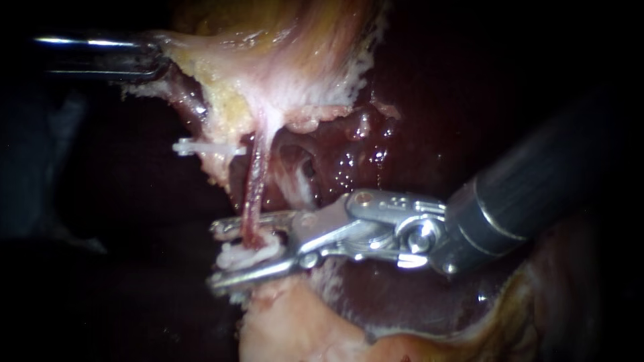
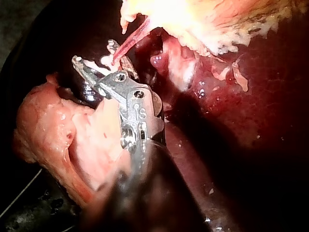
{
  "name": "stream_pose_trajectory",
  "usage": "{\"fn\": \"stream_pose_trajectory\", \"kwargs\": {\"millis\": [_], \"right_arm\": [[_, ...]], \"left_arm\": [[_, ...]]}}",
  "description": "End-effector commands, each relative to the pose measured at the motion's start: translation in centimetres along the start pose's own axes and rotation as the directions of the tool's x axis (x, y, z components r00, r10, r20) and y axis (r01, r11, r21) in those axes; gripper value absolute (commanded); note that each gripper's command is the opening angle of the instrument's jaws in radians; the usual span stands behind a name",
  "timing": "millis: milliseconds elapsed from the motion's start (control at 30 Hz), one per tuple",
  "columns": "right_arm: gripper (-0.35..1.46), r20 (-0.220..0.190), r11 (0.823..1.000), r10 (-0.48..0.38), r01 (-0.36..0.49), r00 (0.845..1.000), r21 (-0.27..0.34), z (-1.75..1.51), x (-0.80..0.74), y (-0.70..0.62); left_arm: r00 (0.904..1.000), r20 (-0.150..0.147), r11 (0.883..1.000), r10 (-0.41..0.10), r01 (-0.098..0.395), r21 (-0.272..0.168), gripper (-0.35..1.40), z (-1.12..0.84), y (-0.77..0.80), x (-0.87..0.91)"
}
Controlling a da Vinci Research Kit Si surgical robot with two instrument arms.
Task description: Clipping second clip right tube
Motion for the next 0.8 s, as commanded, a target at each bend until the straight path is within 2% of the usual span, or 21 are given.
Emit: {"fn": "stream_pose_trajectory", "kwargs": {"millis": [33,200,500,633,800], "right_arm": [[0.49,-0.001,1.000,0.005,-0.005,1.000,-0.001,0.00,0.00,0.00],[0.49,-0.002,1.000,0.027,-0.027,1.000,0.016,0.01,0.01,-0.09],[0.48,0.004,0.993,0.050,-0.050,0.999,0.106,0.03,0.06,-0.42],[0.45,0.012,0.990,0.058,-0.060,0.998,0.126,0.02,0.06,-0.46],[0.40,0.013,0.990,0.058,-0.059,0.998,0.128,0.01,0.06,-0.44]], "left_arm": [[1.0000,-0.001,1.000,0.000,0.000,0.000,-0.35,0.00,0.00,0.00],[1.0000,-0.001,1.000,0.000,0.000,0.000,-0.35,0.00,0.00,0.00],[1.0000,0.000,1.000,0.000,0.000,-0.001,-0.35,-0.01,-0.01,-0.01],[1.0000,0.000,1.000,0.000,0.000,-0.001,-0.35,-0.01,-0.01,-0.01],[1.0000,0.000,1.000,0.000,0.000,-0.001,-0.35,-0.01,-0.01,-0.01]]}}
